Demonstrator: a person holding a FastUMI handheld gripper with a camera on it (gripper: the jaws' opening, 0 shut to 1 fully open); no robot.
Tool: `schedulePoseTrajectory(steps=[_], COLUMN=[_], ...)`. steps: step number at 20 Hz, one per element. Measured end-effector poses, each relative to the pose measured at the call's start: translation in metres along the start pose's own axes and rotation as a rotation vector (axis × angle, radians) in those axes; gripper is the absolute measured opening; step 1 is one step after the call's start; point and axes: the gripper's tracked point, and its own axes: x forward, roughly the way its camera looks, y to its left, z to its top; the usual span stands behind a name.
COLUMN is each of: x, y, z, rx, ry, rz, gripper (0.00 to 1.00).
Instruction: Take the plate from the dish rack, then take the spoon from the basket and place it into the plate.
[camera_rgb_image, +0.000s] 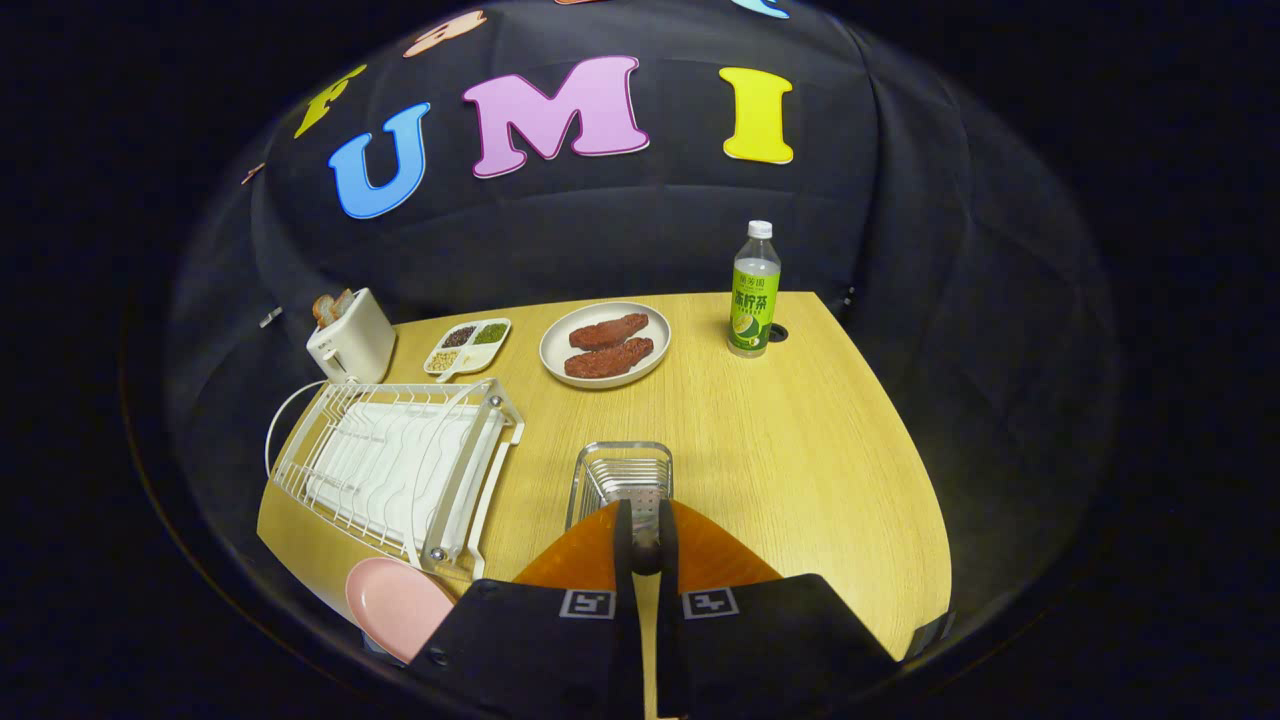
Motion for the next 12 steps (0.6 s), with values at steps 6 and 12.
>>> schedulePoseTrajectory(steps=[6, 12], x=[-0.020, -0.079], y=[0.009, 0.057], z=[0.049, 0.109], rx=[-0.033, -0.102], ry=[-0.097, -0.228], rz=[-0.018, 0.044], gripper=[0.09, 0.09])
